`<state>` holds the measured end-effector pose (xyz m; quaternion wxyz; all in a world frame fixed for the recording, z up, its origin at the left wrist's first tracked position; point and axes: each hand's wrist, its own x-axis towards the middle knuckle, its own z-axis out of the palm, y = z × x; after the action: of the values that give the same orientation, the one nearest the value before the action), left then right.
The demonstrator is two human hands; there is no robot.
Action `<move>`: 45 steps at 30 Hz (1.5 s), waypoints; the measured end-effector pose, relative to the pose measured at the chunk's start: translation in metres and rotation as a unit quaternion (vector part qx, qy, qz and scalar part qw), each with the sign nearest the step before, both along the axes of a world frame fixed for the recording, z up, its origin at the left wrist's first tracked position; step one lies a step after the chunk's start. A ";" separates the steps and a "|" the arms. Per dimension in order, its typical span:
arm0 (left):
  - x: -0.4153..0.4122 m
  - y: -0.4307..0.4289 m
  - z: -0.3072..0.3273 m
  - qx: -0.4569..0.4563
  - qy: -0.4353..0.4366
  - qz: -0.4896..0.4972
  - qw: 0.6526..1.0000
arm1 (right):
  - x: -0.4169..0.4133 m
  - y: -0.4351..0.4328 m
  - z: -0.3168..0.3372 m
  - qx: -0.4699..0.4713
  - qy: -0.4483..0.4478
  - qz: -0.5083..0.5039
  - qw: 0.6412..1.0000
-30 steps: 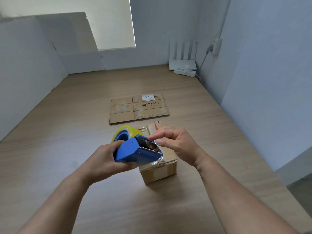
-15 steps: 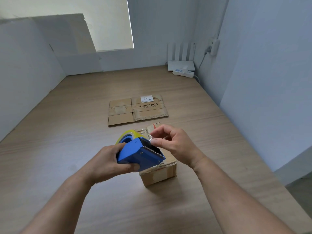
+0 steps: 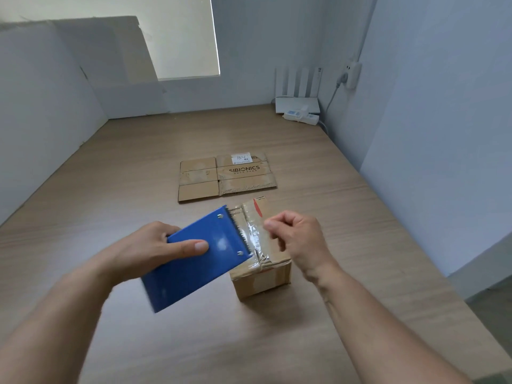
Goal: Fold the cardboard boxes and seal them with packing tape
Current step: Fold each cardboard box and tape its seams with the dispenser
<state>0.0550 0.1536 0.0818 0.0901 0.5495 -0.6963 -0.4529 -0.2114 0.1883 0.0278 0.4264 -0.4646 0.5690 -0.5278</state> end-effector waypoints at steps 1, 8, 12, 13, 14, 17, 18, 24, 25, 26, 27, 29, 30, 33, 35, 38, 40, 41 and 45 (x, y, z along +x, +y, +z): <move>0.016 0.003 0.000 0.011 -0.011 0.004 1.000 | -0.013 0.002 -0.003 0.012 -0.004 -0.044 0.999; 0.063 0.018 -0.018 0.098 -0.120 0.040 0.987 | -0.038 0.020 -0.045 0.110 0.010 -0.072 0.991; 0.059 0.021 -0.027 0.108 -0.158 0.042 0.981 | -0.033 0.027 -0.063 0.125 0.044 -0.089 0.987; 0.057 0.021 -0.028 0.107 -0.168 0.044 0.979 | -0.032 0.028 -0.065 0.127 0.051 -0.093 0.986; 0.055 0.021 -0.030 0.105 -0.178 0.046 0.977 | -0.030 0.028 -0.067 0.129 0.057 -0.097 0.985; 0.048 0.018 -0.037 0.088 -0.204 0.051 0.974 | -0.026 0.025 -0.070 0.134 0.077 -0.108 0.982; 0.045 0.018 -0.039 0.081 -0.212 0.050 0.973 | -0.026 0.024 -0.070 0.135 0.083 -0.112 0.981; 0.027 0.009 -0.052 0.035 -0.258 0.054 0.964 | -0.032 0.022 -0.073 0.141 0.091 -0.142 0.976; 0.026 0.006 -0.055 0.026 -0.271 0.055 0.961 | -0.031 0.022 -0.073 0.142 0.090 -0.142 0.975; 0.026 0.004 -0.057 0.020 -0.283 0.055 0.957 | -0.031 0.022 -0.074 0.145 0.090 -0.141 0.975; 0.025 0.003 -0.060 0.016 -0.292 0.057 0.955 | -0.030 0.023 -0.075 0.148 0.091 -0.139 0.975; 0.023 0.001 -0.065 0.011 -0.304 0.063 0.951 | -0.027 0.023 -0.078 0.156 0.093 -0.137 0.974; 0.020 -0.001 -0.068 0.009 -0.310 0.065 0.948 | -0.027 0.022 -0.080 0.163 0.092 -0.137 0.973; 0.005 -0.007 -0.079 0.001 -0.335 0.058 0.940 | -0.026 0.020 -0.082 0.194 0.085 -0.131 0.968; -0.007 -0.011 -0.084 0.005 -0.344 0.053 0.937 | -0.024 0.018 -0.083 0.214 0.080 -0.128 0.965; -0.018 -0.018 -0.086 0.002 -0.353 0.046 0.935 | -0.026 0.013 -0.082 0.261 0.179 -0.124 0.940; -0.020 -0.021 -0.086 -0.005 -0.365 0.037 0.930 | -0.032 0.018 -0.082 0.323 0.300 -0.133 0.888; -0.021 -0.021 -0.086 -0.010 -0.370 0.033 0.928 | -0.034 0.021 -0.081 0.322 0.312 -0.147 0.882; -0.023 -0.020 -0.086 0.000 -0.367 0.030 0.930 | -0.012 0.027 -0.076 0.165 0.309 -0.176 0.920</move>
<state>0.0316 0.1333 -0.0046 -0.1579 0.6982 -0.6636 -0.2172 -0.2236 0.2152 -0.0486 0.2002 -0.4196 0.8243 -0.3230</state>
